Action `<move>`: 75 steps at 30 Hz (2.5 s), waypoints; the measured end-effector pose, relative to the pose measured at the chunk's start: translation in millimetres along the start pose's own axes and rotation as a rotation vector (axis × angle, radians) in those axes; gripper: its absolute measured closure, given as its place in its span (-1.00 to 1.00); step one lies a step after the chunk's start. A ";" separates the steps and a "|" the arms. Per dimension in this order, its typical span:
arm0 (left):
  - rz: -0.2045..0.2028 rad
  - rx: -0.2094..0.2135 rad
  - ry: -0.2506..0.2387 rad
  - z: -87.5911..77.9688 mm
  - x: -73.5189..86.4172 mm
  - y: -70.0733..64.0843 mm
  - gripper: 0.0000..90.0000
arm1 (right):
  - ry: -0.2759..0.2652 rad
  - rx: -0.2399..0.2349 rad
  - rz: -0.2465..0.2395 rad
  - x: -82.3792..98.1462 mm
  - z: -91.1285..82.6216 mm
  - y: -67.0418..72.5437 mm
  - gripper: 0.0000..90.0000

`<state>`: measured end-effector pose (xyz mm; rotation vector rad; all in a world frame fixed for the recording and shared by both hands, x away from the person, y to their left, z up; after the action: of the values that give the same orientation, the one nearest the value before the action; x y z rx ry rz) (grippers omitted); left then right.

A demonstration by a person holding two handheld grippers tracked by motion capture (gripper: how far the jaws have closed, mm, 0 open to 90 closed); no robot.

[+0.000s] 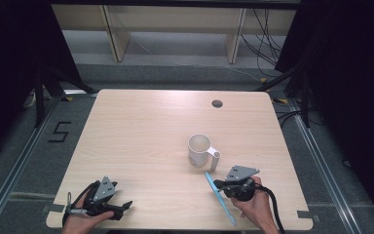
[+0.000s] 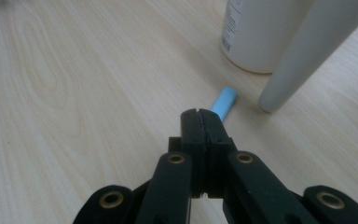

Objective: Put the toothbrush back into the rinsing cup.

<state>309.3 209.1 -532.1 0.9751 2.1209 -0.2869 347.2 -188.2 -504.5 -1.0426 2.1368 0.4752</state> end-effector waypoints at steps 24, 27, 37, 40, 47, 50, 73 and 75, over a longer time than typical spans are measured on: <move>0.008 0.007 -0.001 -0.7 -0.3 0.7 -0.66 | 0.121 -0.014 -0.041 -9.5 37.1 -4.4 1.00; 0.001 0.002 0.000 -1.0 -0.2 0.4 -0.66 | 0.122 -0.011 -0.035 -8.3 36.5 -5.8 1.00; 0.006 0.004 -0.005 -2.1 -0.7 0.5 -0.66 | 0.123 0.009 0.000 2.1 22.3 -15.3 0.99; 0.009 0.003 -0.004 -1.7 -0.6 0.8 -0.66 | 0.117 0.010 0.015 6.7 16.1 -19.3 0.99; 0.004 0.000 -0.008 -2.5 -0.9 0.5 -0.66 | 0.135 0.032 0.046 16.1 3.7 -25.1 0.99; 0.004 0.004 -0.007 -2.8 -1.1 0.4 -0.66 | 0.119 0.047 0.051 20.6 -0.2 -27.6 0.99; 0.008 -0.001 -0.005 -2.5 -1.4 0.3 -0.66 | 0.098 0.083 0.148 47.5 -35.8 -30.6 0.98; 0.008 0.003 -0.004 -1.6 -1.2 0.3 -0.66 | 0.088 0.070 0.133 45.8 -37.4 -30.8 0.98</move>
<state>309.1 209.4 -530.1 0.9842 2.1131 -0.2872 335.8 -253.4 -512.8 -0.9017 2.2935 0.4207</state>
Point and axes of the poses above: each handheld gripper's, and its own axes: z roughly forward along the jaws, x roughly out of its underside, y roughly to its left, the point moved 3 cm from there along z, roughly forward along the jaws, and after that the axes turned 3 degrees about z, right-handed, at the moved point
